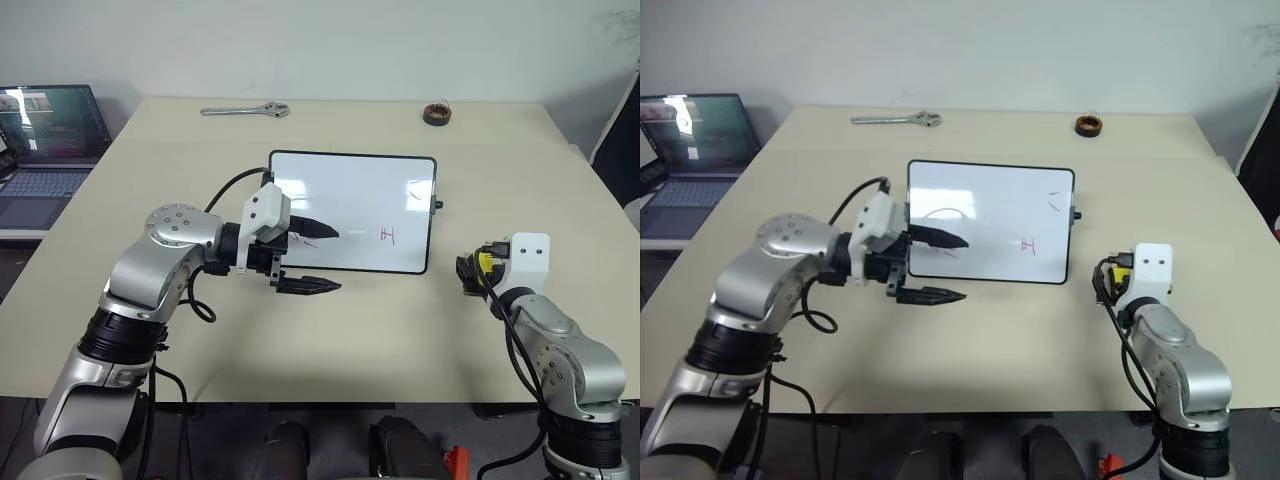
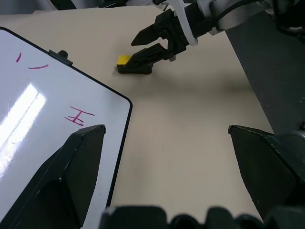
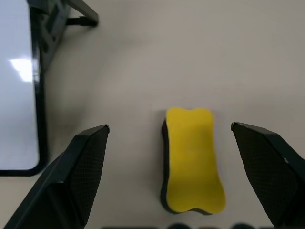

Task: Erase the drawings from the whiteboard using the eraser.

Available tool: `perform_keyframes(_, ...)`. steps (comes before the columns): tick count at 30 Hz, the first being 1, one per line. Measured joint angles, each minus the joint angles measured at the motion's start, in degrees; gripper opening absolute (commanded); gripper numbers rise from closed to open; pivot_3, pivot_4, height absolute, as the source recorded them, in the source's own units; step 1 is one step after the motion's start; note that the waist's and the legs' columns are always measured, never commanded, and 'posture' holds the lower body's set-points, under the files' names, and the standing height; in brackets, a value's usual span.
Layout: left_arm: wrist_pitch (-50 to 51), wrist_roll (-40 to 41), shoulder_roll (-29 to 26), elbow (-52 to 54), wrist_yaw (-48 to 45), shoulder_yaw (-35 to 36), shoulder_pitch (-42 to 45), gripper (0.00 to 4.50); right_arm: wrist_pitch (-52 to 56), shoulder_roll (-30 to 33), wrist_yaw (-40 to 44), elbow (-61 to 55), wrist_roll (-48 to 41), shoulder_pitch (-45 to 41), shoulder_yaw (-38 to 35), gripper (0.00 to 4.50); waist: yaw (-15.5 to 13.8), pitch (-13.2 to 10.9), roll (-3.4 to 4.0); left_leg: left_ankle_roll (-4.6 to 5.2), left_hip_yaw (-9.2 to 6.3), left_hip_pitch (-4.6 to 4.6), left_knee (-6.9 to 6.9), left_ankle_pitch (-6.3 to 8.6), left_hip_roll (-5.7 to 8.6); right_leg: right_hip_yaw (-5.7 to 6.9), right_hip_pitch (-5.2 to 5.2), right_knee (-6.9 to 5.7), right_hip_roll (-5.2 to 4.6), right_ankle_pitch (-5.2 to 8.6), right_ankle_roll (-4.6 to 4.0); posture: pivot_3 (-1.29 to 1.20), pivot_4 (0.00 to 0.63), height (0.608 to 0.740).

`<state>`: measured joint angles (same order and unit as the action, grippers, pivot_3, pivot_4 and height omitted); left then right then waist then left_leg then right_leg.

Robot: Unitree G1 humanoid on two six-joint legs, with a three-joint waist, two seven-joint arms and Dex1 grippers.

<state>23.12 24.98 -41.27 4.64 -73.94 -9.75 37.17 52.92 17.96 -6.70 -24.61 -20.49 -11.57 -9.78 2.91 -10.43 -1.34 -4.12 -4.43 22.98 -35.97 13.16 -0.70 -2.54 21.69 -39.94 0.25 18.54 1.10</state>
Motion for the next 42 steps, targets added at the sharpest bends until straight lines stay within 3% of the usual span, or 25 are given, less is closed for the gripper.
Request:
perform_keyframes(11, -1.6, -1.2, 0.0, 0.0, -0.4, 0.0, -0.9, 4.50, -5.0, -1.1, 3.4, 8.1, 3.6, -0.8, -0.7, 4.48, 0.0, 0.0, 0.00, 0.00, 0.00, -0.02, -0.02, 0.00, 0.00, 0.00, -0.01, -0.03, 0.00, 0.00, 0.00, 0.00, 0.150, 0.740)
perform_keyframes(14, -1.9, -1.2, 0.0, 0.0, -0.3, 0.0, -1.0, 4.50, -5.7, -1.4, 3.8, 9.5, 3.7, -0.8, -1.7, 3.90, 0.0, 0.0, 0.00, 0.00, 0.00, -0.02, -0.02, 0.00, 0.00, 0.00, -0.01, -0.04, -0.01, 0.00, 0.00, 0.00, 0.150, 0.740)
perform_keyframes(21, -1.9, -1.2, 0.0, 0.0, 0.7, 0.1, -1.7, 4.50, -7.0, -1.5, 4.2, 10.9, 4.8, -1.4, -2.4, 1.31, 0.0, 0.0, 0.00, 0.00, 0.00, -0.03, -0.02, 0.00, 0.00, 0.00, -0.01, -0.05, -0.01, 0.00, 0.00, 0.00, 0.150, 0.740)
perform_keyframes(22, -1.9, -1.2, 0.0, 0.0, 0.9, 0.1, -1.8, 4.50, -7.0, -1.5, 4.2, 10.9, 4.8, -1.5, -2.4, 1.11, 0.0, 0.0, 0.00, 0.00, 0.00, -0.03, -0.02, 0.00, 0.00, 0.00, -0.02, -0.05, -0.01, 0.00, 0.00, 0.00, 0.150, 0.740)
perform_keyframes(27, -0.8, -1.2, 0.1, 0.3, 2.9, 0.2, -2.5, 4.50, -7.0, -1.5, 4.9, 10.8, 5.4, -1.6, -2.4, 1.11, 0.0, 0.0, 0.00, 0.00, 0.00, -0.03, -0.02, 0.00, -0.01, -0.01, -0.01, -0.05, -0.01, 0.00, 0.00, 0.00, 0.150, 0.740)
perform_keyframes(34, 4.9, -1.8, 4.1, 2.0, 14.8, 2.3, -3.1, 4.50, -5.1, 0.8, 11.3, 1.3, 3.2, -2.2, 0.2, 1.11, 0.1, 0.0, 0.00, 0.00, -0.03, -0.02, -0.05, 0.00, -0.02, -0.01, -0.03, -0.06, -0.03, 0.00, 0.00, 0.00, 0.150, 0.740)
perform_keyframes(42, 6.7, -3.2, 7.3, 3.1, 19.4, 2.2, -2.9, 4.50, -6.0, 1.9, 15.5, 3.2, 4.5, -17.9, 7.8, 1.11, 0.3, 0.0, 0.00, 0.00, -0.04, -0.05, -0.08, 0.00, 0.00, 0.03, -0.04, -0.08, -0.02, -0.01, -0.01, 0.00, 0.150, 0.740)
